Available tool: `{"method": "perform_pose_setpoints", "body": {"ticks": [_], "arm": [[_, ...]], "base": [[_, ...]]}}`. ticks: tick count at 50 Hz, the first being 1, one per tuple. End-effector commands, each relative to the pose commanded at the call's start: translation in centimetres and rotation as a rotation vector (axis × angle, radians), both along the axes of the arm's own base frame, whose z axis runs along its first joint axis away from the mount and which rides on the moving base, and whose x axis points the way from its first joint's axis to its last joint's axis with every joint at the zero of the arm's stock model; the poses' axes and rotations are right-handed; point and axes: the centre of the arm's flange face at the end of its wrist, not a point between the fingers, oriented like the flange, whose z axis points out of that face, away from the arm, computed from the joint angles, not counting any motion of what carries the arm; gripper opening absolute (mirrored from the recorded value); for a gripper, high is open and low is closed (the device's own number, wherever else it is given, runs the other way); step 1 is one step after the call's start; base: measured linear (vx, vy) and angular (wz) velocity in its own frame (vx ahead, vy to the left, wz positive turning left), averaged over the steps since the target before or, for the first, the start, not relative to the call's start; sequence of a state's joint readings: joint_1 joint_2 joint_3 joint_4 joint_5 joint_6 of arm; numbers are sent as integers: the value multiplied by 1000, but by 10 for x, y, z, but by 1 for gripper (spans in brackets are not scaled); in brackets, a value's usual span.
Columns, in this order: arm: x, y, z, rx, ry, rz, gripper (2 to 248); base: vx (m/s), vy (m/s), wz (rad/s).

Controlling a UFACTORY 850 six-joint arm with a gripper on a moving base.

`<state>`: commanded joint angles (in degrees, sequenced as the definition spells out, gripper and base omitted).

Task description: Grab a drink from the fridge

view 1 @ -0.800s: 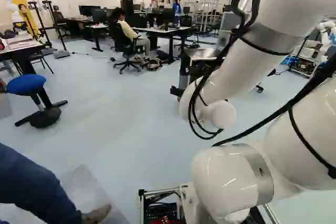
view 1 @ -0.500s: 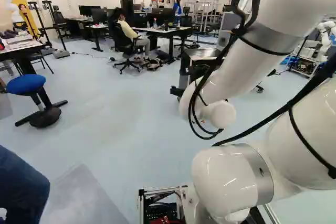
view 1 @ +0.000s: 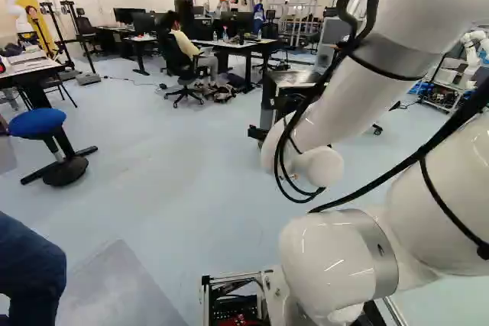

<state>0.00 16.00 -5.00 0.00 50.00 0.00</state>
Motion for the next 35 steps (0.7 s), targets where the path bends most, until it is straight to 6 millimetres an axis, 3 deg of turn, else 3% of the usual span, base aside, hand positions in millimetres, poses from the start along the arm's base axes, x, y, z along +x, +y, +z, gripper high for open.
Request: {"method": "perform_pose_setpoints", "body": {"ticks": [35], "arm": [[0,0,0,0,0,0,247]], "base": [[43,-1,2]]}}
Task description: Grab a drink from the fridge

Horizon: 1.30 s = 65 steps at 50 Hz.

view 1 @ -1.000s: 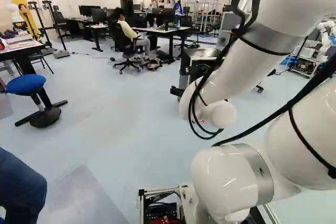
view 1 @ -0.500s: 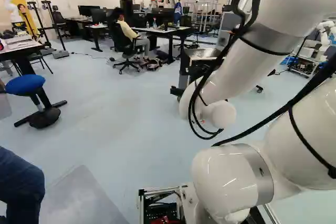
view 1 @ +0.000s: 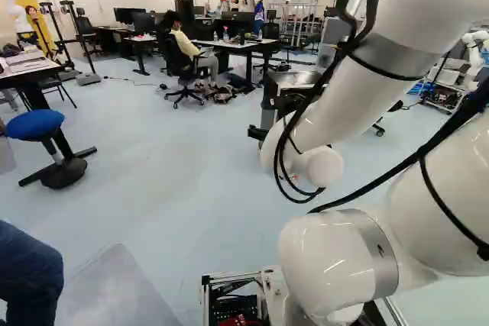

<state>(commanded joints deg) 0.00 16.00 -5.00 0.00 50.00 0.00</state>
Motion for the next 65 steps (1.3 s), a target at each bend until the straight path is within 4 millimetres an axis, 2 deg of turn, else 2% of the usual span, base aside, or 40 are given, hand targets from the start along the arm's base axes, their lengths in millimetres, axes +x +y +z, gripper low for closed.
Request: {"method": "perform_pose_setpoints", "body": {"ticks": [33,65], "arm": [[0,0,0,0,0,0,247],[0,0,0,0,0,0,247]], "base": [[94,-33,5],[81,-63,-38]]}}
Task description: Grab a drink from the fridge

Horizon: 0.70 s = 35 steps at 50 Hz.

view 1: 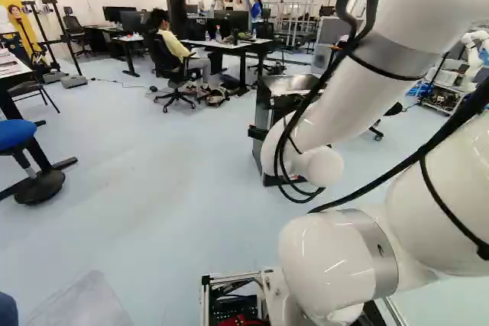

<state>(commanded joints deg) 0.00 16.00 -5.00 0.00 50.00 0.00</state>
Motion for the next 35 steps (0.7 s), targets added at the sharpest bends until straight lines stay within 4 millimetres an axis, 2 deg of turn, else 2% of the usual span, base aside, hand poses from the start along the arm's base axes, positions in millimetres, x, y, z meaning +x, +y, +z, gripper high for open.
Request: {"method": "perform_pose_setpoints", "body": {"ticks": [35], "arm": [[0,0,0,0,0,0,247]], "base": [[77,-59,1]]}}
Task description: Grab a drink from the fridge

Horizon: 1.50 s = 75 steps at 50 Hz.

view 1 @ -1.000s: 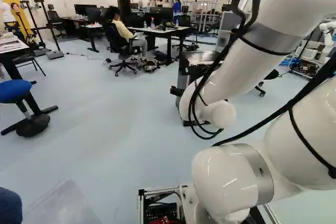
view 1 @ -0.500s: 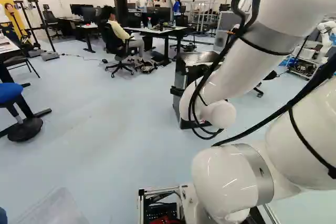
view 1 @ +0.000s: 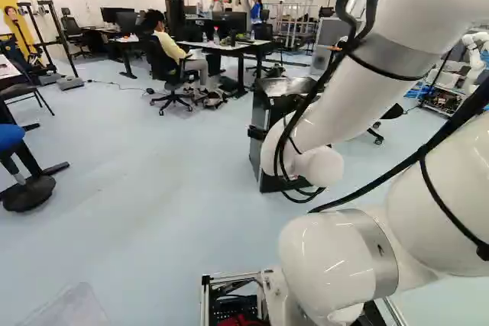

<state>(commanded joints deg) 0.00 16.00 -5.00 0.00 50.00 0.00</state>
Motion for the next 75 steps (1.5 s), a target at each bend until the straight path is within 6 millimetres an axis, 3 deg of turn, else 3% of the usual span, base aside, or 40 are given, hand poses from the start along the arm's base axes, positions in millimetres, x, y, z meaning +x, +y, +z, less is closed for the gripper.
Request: {"method": "perform_pose_setpoints", "body": {"ticks": [75], "arm": [[0,0,0,0,0,0,247]], "base": [[63,-61,-4]]}}
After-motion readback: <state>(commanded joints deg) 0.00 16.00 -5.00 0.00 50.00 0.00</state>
